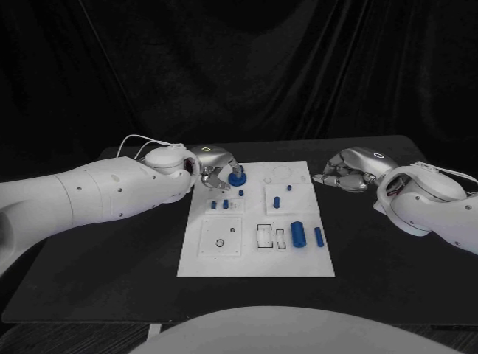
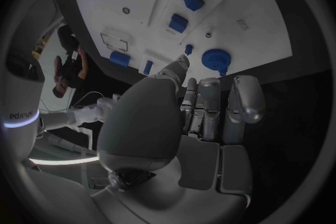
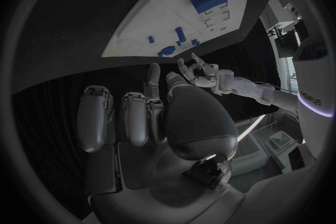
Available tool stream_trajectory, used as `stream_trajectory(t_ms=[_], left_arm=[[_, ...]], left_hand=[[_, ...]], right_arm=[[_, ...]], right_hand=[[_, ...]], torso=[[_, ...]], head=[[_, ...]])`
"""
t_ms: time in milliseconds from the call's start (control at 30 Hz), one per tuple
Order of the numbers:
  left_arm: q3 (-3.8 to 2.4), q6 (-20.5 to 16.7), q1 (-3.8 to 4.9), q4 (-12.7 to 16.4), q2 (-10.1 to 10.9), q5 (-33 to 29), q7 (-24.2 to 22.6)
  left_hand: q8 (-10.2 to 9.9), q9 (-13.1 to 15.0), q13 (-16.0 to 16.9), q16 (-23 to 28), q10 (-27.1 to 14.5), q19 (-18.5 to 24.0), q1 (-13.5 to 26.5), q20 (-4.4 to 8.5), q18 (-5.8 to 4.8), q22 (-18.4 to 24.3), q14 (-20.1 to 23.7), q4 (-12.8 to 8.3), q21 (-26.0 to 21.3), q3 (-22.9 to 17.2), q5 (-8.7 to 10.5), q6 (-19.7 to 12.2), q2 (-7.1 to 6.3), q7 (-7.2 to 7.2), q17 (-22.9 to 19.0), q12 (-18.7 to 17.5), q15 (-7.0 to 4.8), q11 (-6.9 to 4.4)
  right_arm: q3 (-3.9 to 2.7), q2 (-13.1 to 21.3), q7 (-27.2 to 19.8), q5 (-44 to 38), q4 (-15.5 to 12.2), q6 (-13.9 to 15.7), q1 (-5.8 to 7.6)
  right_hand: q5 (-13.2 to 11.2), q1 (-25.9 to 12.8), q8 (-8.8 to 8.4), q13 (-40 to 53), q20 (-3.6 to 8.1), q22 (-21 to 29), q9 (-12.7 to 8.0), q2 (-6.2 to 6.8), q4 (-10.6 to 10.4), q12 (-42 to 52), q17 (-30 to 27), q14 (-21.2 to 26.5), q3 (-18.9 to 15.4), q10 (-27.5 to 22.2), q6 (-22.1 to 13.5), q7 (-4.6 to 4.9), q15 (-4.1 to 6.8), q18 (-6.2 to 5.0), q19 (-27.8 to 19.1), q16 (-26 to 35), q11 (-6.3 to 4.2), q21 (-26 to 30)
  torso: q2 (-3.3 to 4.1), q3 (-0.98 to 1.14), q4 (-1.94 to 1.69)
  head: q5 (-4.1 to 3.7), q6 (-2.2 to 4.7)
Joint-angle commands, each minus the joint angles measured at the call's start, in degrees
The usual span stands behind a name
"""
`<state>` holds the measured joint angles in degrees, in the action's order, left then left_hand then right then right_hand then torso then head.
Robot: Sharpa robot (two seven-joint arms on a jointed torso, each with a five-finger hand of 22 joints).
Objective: Assemble the parts on the task board
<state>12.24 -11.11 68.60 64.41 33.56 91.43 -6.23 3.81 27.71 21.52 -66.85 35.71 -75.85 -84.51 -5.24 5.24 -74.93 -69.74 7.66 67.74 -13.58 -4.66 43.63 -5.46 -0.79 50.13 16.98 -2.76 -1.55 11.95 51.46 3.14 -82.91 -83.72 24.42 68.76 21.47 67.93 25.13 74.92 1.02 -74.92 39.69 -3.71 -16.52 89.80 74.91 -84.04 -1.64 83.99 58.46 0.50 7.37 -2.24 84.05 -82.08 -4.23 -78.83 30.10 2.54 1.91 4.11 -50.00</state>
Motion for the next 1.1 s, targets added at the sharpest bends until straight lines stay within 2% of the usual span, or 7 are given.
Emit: stream_trajectory(t_ms=[33,167,600,700,833,900,1100], left_arm=[[-0.07,-3.1,-0.67,-1.2,-0.9,10.4,-5.0],[-0.08,-3.4,-1.24,-2.5,-1.9,11.5,-5.4],[-0.08,-3.0,-1.87,-4.4,-3.9,12.2,-4.9],[-0.08,-2.9,-1.98,-5.1,-4.5,12.2,-4.8],[-0.08,-2.8,-2.15,-5.9,-5.2,12.2,-4.8],[-0.08,-2.6,-2.24,-6.4,-5.6,12.2,-4.8],[-0.09,-2.2,-2.62,-7.6,-6.5,12.2,-4.7]], left_hand=[[-0.1,-1.6,-1.6,-1.0,0.4,-1.0,0.4,-0.01,-0.26,-8.0,-1.1,-0.5,0.5,0.8,-0.10,0.3,-0.17,0.49,0.4,-0.4,0.01,-0.24],[0.0,-3.1,-3.0,-2.1,1.3,-1.9,0.4,0.09,-0.47,-8.4,-2.1,-1.0,1.3,1.2,-0.19,0.9,0.01,0.53,1.2,-0.4,-0.06,-0.28],[0.0,-5.9,-5.3,-2.8,4.2,-2.4,1.0,0.26,-0.50,-8.6,-2.3,-1.4,1.1,1.7,-0.80,1.5,1.01,0.17,0.7,0.2,-0.14,0.04],[0.5,-6.7,-5.9,-2.9,6.5,-2.5,0.9,0.30,-0.50,-8.7,-2.2,-1.6,1.0,1.3,-1.81,3.4,1.55,-0.14,0.4,0.9,-0.14,0.32],[0.7,-7.3,-6.3,-3.2,7.4,-2.7,0.8,0.33,-0.54,-8.8,-2.3,-1.8,1.0,0.9,-2.25,4.5,1.70,0.00,0.4,1.0,-0.14,0.41],[0.8,-7.9,-6.2,-3.6,9.4,-2.8,1.0,0.37,-0.57,-8.8,-2.4,-1.8,1.1,0.5,-2.30,5.4,1.74,0.06,0.5,1.9,-0.17,0.52],[0.7,-8.4,-6.0,-3.8,11.0,-2.8,1.0,0.41,-0.56,-8.8,-2.4,-1.8,1.0,0.1,-2.35,5.6,1.72,0.14,0.3,2.6,-0.18,0.49]], right_arm=[[-0.04,0.1,-0.8,0.0,-0.1,0.4,-0.16],[-0.04,0.1,-0.9,0.0,-0.1,0.5,-0.21],[-0.04,0.2,-1.2,0.0,0.1,0.4,-1.05],[-0.05,0.3,-1.2,0.0,0.0,0.5,-1.14],[-0.05,0.5,-1.2,0.0,-0.1,0.5,-1.20],[-0.05,0.5,-1.2,0.0,-0.1,0.6,-1.21],[-0.05,0.7,-1.2,0.0,-0.2,0.6,-1.22]], right_hand=[[-0.2,0.2,-0.39,15.1,-0.48,-11.6,-0.1,0.05,-0.1,0.2,3.8,-4.1,0.2,6.0,0.4,-0.14,-0.38,-0.33,2.1,0.0,0.50,-0.4],[-0.2,0.2,-0.39,15.1,-0.48,-11.6,-0.1,0.05,-0.1,0.2,3.8,-4.1,0.2,6.0,0.4,-0.14,-0.38,-0.33,2.1,0.0,0.50,-0.4],[-0.1,0.2,-0.45,15.1,-0.47,-11.4,-0.1,0.08,-0.1,0.2,2.9,-4.0,0.2,6.0,0.4,-0.13,-0.38,-0.47,1.9,0.6,0.51,0.2],[-0.1,0.2,-0.46,15.1,-0.48,-11.4,-0.1,0.09,-0.1,0.2,2.8,-4.0,0.2,6.0,0.4,-0.13,-0.38,-0.49,1.9,0.6,0.51,0.3],[-0.1,0.1,-0.47,15.1,-0.48,-11.4,-0.1,0.09,-0.1,0.2,2.8,-4.0,0.2,6.0,0.5,-0.14,-0.39,-0.49,1.9,0.7,0.51,0.3],[-0.1,0.1,-0.48,15.1,-0.48,-11.4,-0.1,0.10,-0.1,0.2,2.7,-3.9,0.2,6.0,0.5,-0.14,-0.39,-0.49,1.9,0.7,0.51,0.3],[-0.1,0.1,-0.48,15.1,-0.48,-11.4,-0.1,0.10,-0.1,0.2,2.7,-3.9,0.2,6.0,0.5,-0.14,-0.39,-0.49,1.9,0.7,0.51,0.3]], torso=[[0.04,-0.03,-0.05],[-0.02,-0.07,-0.01],[0.00,0.02,0.01],[-0.01,0.01,0.00],[-0.03,0.03,0.00],[0.00,0.02,-0.01],[-0.01,0.02,0.01]], head=[[-0.11,0.00],[-0.01,0.00],[0.14,0.00],[0.19,0.00],[0.28,0.00],[0.27,0.00],[0.11,0.00]])
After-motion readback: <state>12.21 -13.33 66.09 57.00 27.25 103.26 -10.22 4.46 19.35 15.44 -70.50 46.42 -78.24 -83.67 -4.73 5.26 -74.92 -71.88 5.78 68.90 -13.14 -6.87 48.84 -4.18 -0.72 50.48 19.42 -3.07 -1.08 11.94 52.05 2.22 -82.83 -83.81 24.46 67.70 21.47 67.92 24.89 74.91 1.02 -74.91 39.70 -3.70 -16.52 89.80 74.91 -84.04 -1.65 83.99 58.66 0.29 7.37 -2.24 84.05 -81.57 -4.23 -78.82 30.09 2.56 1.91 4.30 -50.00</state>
